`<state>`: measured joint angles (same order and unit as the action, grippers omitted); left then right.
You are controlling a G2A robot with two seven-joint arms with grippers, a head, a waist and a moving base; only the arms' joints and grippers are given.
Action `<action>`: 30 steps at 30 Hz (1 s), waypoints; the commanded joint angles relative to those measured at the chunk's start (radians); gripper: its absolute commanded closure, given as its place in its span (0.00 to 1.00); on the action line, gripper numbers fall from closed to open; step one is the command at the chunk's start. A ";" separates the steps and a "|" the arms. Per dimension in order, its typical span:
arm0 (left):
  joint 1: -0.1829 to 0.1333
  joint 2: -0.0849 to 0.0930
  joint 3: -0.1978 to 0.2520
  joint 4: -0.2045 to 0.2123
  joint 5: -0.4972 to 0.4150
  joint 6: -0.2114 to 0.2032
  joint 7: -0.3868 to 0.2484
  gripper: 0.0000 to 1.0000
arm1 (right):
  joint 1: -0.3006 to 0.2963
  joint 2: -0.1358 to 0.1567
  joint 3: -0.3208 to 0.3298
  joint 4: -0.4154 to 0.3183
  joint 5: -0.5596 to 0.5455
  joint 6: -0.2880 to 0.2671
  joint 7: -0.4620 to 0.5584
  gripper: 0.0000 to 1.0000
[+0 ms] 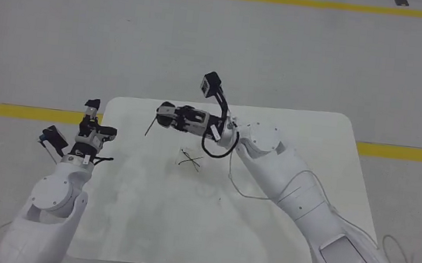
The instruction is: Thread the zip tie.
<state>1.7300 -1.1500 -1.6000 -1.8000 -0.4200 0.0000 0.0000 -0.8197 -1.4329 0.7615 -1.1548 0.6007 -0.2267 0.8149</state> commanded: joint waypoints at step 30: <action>-0.007 0.025 -0.075 0.070 0.194 -0.205 -0.320 0.00 | -0.001 -0.038 0.000 0.054 0.001 0.172 -0.215 1.00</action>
<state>1.7236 -1.1261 -1.6705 -1.7322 -0.2589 -0.1915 -0.3315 -0.8208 -1.4714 0.7615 -1.1002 0.6024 -0.0538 0.5993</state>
